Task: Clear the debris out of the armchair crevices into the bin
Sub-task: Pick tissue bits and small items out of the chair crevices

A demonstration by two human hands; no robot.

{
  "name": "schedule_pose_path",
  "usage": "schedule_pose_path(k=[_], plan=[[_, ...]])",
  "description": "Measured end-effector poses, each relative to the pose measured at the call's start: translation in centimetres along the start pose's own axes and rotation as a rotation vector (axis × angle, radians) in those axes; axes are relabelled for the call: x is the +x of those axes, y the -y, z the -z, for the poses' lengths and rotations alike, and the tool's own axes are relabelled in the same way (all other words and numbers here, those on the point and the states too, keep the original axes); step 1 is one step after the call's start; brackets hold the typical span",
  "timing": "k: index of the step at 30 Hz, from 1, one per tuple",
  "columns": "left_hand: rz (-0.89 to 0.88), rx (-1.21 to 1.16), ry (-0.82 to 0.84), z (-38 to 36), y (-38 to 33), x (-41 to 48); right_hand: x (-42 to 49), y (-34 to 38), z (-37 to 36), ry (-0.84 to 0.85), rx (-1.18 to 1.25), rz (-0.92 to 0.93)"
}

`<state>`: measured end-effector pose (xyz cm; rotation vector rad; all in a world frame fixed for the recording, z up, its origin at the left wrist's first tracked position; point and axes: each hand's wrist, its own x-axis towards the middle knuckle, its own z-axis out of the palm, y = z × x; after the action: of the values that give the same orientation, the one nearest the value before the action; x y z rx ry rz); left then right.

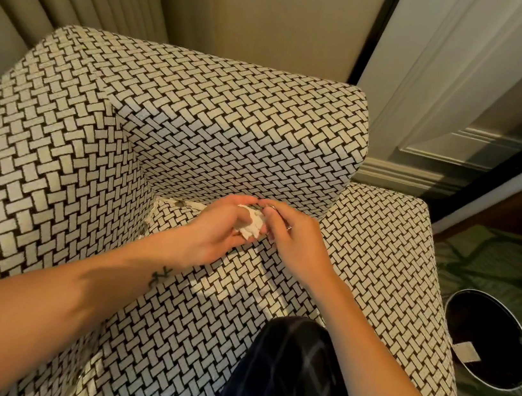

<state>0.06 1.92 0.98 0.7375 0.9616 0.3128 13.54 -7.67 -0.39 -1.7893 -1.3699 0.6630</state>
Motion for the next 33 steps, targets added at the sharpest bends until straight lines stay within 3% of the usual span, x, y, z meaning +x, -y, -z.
schedule_pose_path(k=[5,14,21,30,33], plan=[[-0.015,-0.034,0.018,-1.3,-1.5,-1.4,0.4,2.2,2.3,-0.068,-0.046,0.056],[-0.054,-0.108,0.086,-2.4,-4.2,-6.3,2.7,6.3,6.4,-0.411,-0.111,0.103],[0.001,-0.280,0.112,-1.7,-4.5,-6.1,6.4,7.1,7.3,-0.445,-0.229,0.196],[-0.018,-0.280,0.099,-2.0,-5.3,-4.1,8.4,6.0,6.0,-0.473,-0.646,0.298],[-0.026,-0.280,0.102,-2.0,-5.0,-3.7,8.3,5.8,5.8,-0.416,-0.753,0.233]])
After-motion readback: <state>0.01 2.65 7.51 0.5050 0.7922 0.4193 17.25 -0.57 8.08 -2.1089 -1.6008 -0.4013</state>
